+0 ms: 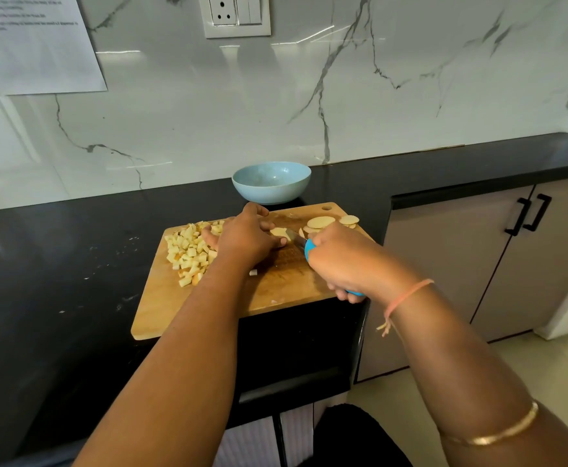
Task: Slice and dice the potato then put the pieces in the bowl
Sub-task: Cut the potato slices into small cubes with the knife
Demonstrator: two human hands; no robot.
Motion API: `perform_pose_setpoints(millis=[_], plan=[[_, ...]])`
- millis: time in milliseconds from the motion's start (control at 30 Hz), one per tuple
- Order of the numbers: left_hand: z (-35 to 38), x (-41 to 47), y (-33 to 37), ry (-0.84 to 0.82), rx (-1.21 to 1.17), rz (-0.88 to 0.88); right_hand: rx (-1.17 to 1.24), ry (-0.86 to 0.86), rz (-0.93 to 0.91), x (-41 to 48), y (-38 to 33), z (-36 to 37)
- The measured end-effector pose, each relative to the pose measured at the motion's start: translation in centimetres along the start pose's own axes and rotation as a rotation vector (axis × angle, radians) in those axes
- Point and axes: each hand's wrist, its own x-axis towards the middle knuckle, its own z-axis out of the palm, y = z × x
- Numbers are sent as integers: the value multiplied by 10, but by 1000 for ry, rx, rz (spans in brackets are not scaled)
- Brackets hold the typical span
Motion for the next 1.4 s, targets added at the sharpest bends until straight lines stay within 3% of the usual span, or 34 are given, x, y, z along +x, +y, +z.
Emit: perform_pose_setpoints(millis=[267,433,600,733,1000,1400], plan=[[-1,5,-3,-10,-28,20,-8,29,-57,-23,17,-4],[2,19,-11,-77,-116,15,-16,132,-125,-15,5,-10],[-1,11,-5,6,-30,-9,-57,66,-100,7,-10,-1],[-2,5,-3,8,-37,-13,-29,-1,35,19,-20,5],[-3,1,-2,21,-60,-18,30,-90,75,13,-17,-6],[-6,0,-1,-2,-80,-19,-13,-8,-21,-18,18,1]])
